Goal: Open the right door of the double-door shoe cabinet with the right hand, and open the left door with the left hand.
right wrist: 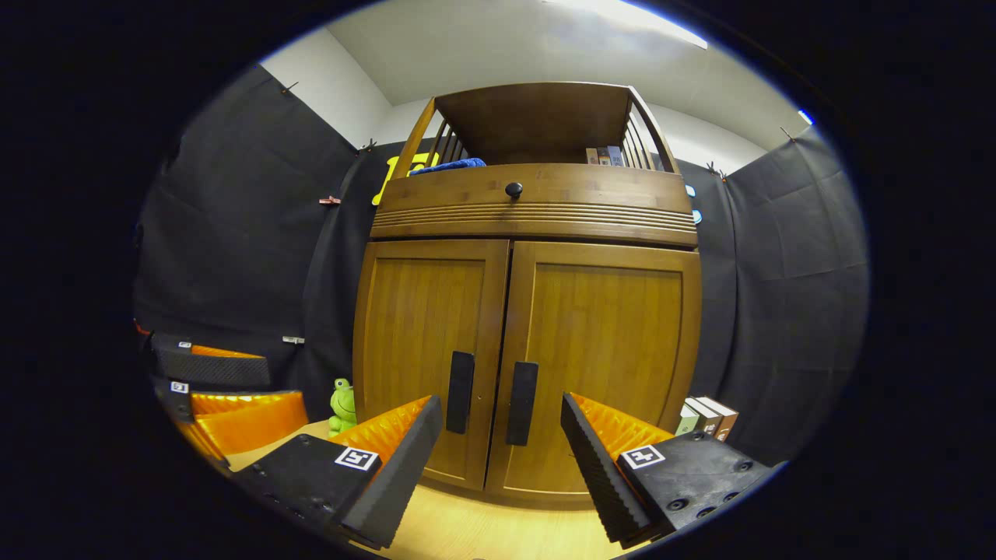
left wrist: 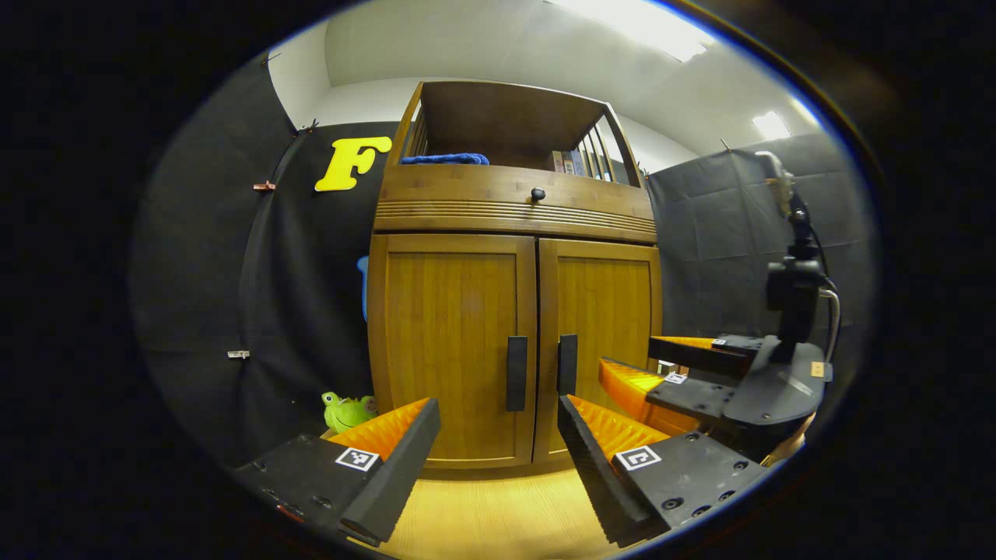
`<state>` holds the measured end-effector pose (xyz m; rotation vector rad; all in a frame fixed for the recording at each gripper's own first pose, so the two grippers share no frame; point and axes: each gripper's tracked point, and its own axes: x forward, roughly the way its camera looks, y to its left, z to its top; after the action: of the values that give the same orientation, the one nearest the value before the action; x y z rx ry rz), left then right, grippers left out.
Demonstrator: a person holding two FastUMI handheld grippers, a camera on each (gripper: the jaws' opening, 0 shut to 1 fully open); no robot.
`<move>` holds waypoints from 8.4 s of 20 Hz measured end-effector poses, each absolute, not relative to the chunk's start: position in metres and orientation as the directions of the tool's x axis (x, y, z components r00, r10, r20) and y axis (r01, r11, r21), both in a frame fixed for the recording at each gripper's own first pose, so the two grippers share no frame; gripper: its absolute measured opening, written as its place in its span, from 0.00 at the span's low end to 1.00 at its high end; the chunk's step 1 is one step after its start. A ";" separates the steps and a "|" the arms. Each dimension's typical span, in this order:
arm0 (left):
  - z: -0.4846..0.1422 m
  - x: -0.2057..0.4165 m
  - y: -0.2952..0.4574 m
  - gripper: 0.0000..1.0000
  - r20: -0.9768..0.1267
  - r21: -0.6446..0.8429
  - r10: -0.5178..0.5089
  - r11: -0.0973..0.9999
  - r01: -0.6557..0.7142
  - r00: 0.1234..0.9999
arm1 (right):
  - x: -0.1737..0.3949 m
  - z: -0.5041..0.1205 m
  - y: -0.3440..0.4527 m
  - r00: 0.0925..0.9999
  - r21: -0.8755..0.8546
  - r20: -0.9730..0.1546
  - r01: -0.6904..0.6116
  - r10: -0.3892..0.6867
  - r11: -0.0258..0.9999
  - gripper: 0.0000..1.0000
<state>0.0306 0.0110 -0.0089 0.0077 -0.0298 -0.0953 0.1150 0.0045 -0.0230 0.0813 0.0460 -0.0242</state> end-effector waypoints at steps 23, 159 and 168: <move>-0.023 0.035 0.066 0.94 0.033 0.015 -0.047 0.999 0.046 0.998 | 0.261 -0.099 -0.032 0.967 0.084 -0.129 0.232 -0.220 0.969 0.51; -0.044 0.072 0.093 0.28 -0.062 -0.010 -0.071 0.997 0.071 0.996 | -0.103 -0.028 -0.118 0.973 -0.001 -0.042 0.228 -0.228 0.974 0.95; -0.041 0.042 0.145 0.26 -0.047 -0.015 0.071 0.997 -0.071 0.996 | -0.082 -0.031 -0.105 0.983 0.001 -0.057 0.175 -0.175 0.984 0.95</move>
<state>0.0418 0.1454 -0.0409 -0.0165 0.0467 0.0711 -0.0819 -0.1049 -0.0307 0.0064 0.0564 -0.1762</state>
